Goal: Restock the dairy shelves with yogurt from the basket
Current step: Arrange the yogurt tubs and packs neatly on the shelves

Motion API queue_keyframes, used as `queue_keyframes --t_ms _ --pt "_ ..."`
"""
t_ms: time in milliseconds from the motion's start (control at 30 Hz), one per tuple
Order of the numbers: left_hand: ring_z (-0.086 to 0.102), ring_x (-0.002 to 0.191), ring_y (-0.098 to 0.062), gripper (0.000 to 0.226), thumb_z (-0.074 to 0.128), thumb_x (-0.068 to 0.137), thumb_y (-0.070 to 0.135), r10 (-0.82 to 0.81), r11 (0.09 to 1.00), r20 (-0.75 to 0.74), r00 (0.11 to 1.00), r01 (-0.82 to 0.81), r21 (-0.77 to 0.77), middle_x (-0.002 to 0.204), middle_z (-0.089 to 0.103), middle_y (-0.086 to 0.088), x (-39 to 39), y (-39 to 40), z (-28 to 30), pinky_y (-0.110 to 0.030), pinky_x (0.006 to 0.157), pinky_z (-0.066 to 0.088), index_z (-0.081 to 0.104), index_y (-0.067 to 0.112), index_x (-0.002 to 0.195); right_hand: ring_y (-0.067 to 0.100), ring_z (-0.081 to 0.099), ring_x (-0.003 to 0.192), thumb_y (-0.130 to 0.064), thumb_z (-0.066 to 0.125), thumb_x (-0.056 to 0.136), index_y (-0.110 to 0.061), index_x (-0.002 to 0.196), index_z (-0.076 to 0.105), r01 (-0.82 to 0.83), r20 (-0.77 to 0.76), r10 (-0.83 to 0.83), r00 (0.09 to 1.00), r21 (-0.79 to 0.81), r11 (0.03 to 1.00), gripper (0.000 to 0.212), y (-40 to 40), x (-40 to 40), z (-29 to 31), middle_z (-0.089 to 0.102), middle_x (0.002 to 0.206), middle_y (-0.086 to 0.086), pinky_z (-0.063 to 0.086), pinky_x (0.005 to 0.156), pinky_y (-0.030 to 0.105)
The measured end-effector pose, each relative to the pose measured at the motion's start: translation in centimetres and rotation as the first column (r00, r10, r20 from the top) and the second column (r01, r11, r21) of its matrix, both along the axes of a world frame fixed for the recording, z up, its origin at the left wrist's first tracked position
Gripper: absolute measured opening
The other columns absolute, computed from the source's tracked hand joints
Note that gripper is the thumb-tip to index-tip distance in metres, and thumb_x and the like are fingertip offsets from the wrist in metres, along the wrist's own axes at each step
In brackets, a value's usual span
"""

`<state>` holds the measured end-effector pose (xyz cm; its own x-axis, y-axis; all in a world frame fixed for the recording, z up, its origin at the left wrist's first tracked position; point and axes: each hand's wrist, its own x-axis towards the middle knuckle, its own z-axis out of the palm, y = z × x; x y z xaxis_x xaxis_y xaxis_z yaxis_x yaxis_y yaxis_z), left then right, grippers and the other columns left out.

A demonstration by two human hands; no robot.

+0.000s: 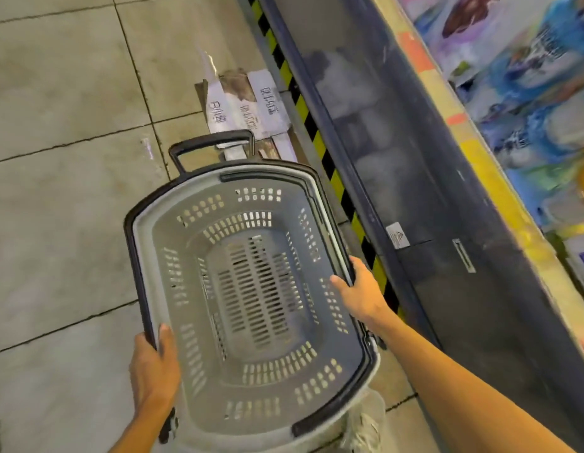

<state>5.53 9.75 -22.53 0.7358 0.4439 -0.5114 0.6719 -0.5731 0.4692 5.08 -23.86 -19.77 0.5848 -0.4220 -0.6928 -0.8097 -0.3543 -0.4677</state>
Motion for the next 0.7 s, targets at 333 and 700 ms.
queue_keyframes --t_ms 333,700 --pt "0.038 0.134 -0.039 0.063 0.057 0.096 0.039 -0.285 0.941 -0.089 0.954 0.297 0.164 0.146 0.043 -0.019 4.0 -3.1 9.5 -0.057 0.109 0.032 0.034 0.006 0.145 0.027 0.052 0.128 -0.034 0.057 0.100 -0.013 0.149 0.034 -0.102 0.050 0.104 0.993 -0.051 0.993 0.057 -1.6 1.2 8.1 0.051 0.145 0.011 0.044 0.101 0.039" --pt "0.053 0.125 -0.024 0.046 0.056 0.098 0.041 -0.648 0.745 0.191 0.737 0.666 -0.042 0.142 0.051 0.000 8.9 -17.7 39.0 -0.046 0.102 0.047 0.044 0.028 0.140 0.013 0.055 0.125 -0.053 0.058 0.093 -0.025 0.136 0.054 -0.178 0.310 0.235 0.921 -0.201 0.963 0.051 -6.4 -1.6 36.3 0.057 0.138 -0.006 0.046 0.103 0.031"
